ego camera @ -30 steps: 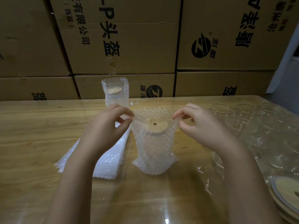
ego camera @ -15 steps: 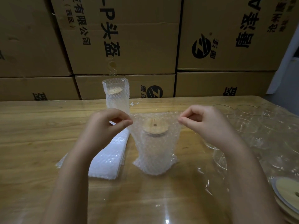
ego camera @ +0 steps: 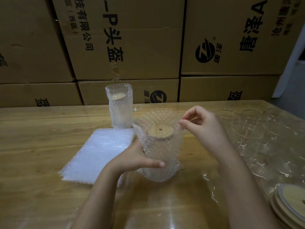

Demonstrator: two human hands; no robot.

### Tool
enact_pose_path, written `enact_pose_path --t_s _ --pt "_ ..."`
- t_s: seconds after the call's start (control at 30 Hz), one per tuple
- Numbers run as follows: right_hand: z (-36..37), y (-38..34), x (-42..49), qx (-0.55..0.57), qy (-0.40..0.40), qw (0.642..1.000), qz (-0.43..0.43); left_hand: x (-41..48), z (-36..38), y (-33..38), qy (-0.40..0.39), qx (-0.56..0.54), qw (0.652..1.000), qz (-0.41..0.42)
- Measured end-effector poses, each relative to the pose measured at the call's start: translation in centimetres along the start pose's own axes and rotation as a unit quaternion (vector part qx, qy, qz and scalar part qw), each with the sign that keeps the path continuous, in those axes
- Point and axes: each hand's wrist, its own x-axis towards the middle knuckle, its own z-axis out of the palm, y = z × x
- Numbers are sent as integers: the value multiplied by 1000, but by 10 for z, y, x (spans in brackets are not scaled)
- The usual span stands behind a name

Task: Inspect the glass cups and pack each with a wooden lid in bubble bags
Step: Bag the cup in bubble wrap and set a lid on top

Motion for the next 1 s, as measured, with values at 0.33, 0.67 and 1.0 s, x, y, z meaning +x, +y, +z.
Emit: enact_pose_path --t_s 0.33,0.67,1.0 --pt "20 15 6 125 91 988 7 7 7 -10 124 -58 991 -7" --pt "52 63 3 330 111 918 192 2 -10 -3 99 -51 994 -12" --pt "94 110 -17 226 168 938 203 27 -25 7 199 -70 977 -20"
